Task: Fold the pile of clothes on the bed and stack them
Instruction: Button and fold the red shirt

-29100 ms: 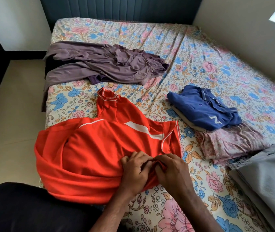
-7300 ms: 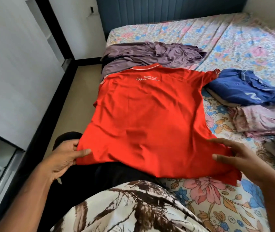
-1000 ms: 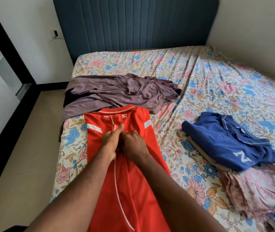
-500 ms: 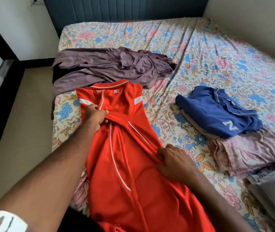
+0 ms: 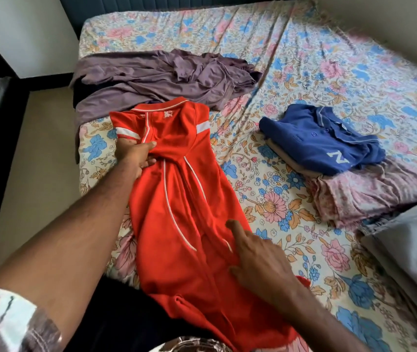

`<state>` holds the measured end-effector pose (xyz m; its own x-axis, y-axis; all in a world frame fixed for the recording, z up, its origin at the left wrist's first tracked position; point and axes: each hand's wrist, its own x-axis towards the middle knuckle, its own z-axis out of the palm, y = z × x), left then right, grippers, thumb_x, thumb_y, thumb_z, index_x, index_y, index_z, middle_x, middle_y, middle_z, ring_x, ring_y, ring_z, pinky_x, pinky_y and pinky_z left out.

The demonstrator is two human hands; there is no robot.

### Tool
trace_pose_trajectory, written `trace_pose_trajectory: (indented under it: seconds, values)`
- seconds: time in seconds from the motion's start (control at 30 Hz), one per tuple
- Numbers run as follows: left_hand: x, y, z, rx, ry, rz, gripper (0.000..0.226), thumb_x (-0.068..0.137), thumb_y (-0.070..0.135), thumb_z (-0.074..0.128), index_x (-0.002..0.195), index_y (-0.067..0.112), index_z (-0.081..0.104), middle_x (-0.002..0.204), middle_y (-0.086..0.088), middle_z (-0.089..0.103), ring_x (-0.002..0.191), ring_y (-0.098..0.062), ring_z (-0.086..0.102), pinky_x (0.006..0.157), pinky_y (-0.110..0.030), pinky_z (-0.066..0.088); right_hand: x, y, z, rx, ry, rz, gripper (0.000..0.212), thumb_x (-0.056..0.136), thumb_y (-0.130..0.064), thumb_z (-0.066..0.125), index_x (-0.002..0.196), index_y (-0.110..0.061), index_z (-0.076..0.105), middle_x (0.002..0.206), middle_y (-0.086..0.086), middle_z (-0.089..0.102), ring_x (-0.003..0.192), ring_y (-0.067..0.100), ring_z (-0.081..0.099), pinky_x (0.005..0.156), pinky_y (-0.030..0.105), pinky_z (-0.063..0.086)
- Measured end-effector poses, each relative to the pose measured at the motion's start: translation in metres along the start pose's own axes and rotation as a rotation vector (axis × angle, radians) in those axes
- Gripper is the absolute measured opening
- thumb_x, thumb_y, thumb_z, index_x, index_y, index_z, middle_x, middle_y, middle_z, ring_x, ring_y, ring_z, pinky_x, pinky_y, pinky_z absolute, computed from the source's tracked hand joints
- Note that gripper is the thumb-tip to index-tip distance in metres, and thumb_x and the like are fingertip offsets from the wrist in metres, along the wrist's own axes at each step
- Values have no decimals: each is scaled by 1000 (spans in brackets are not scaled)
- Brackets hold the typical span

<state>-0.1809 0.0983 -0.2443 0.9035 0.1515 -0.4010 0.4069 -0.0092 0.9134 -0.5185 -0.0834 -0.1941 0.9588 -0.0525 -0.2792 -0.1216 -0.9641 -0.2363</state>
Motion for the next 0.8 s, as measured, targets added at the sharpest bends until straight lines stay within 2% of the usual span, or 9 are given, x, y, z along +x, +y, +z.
trace_pose_trajectory:
  seconds: [0.07, 0.2, 0.27, 0.33, 0.47, 0.6, 0.67, 0.73, 0.8]
  values:
    - [-7, -13, 2, 34, -56, -33, 43, 84, 20, 80, 118, 13, 54, 96, -5, 70, 54, -10, 66, 43, -22, 54, -13, 6, 3, -46, -75, 3, 66, 87, -40, 67, 141, -30, 29, 114, 1, 64, 100, 31, 65, 81, 43, 53]
    - [-34, -24, 7, 108, 91, 153, 59, 68, 12, 91, 102, 15, 43, 97, -17, 72, 62, -21, 70, 54, -33, 60, -30, -13, 7, -51, -42, -73, 45, 95, -18, 47, 138, -26, 42, 120, 0, 58, 100, 30, 65, 79, 42, 51]
    - [-63, -25, 1, 300, 160, 289, 66, 62, 22, 93, 109, 17, 45, 101, -9, 68, 76, -22, 69, 67, -32, 59, -36, -32, 20, -49, 35, -89, 48, 97, -10, 37, 143, -21, 41, 124, 3, 54, 96, 32, 67, 73, 44, 52]
    - [-101, -36, -9, 496, 120, 480, 52, 66, 27, 91, 103, 17, 54, 91, -4, 65, 74, -18, 61, 67, -27, 50, -46, -48, 35, -75, -15, -111, 58, 100, -10, 37, 156, -17, 24, 136, 7, 44, 102, 33, 65, 75, 45, 50]
    - [-178, -72, -48, 727, -353, 708, 20, 81, 24, 83, 72, 17, 67, 64, 11, 62, 59, -2, 54, 61, -20, 40, -65, -36, 42, -168, -124, -174, 76, 104, -26, 48, 161, -33, -1, 145, 3, 34, 115, 32, 58, 100, 52, 40]
    - [-222, -100, -102, 885, -673, 539, 14, 83, 43, 76, 73, 36, 68, 71, 19, 68, 70, 2, 62, 69, -20, 46, -73, -14, 43, -148, -8, -262, 62, 104, -19, 53, 155, -37, 23, 126, -2, 44, 94, 22, 65, 71, 36, 57]
    - [-237, -109, -118, 963, -762, 468, 1, 85, 40, 71, 85, 40, 71, 88, 17, 71, 88, -1, 65, 83, -30, 51, -80, -15, 47, -116, 31, -264, 56, 102, -20, 57, 150, -34, 32, 123, -3, 44, 93, 21, 64, 73, 37, 60]
    - [-251, -110, -127, 984, -881, 389, 14, 88, 29, 68, 94, 42, 73, 98, 19, 70, 97, -1, 63, 93, -31, 50, -92, -19, 51, -36, -52, -347, 52, 100, -25, 59, 145, -33, 34, 122, -4, 46, 95, 21, 63, 76, 37, 59]
    - [-270, -99, -134, 876, -1082, 247, 21, 94, 10, 65, 100, 25, 77, 99, 10, 75, 97, -5, 66, 92, -26, 48, -105, -18, 42, 114, -187, -467, 38, 98, -35, 60, 135, -35, 50, 116, -9, 54, 95, 15, 64, 79, 35, 58]
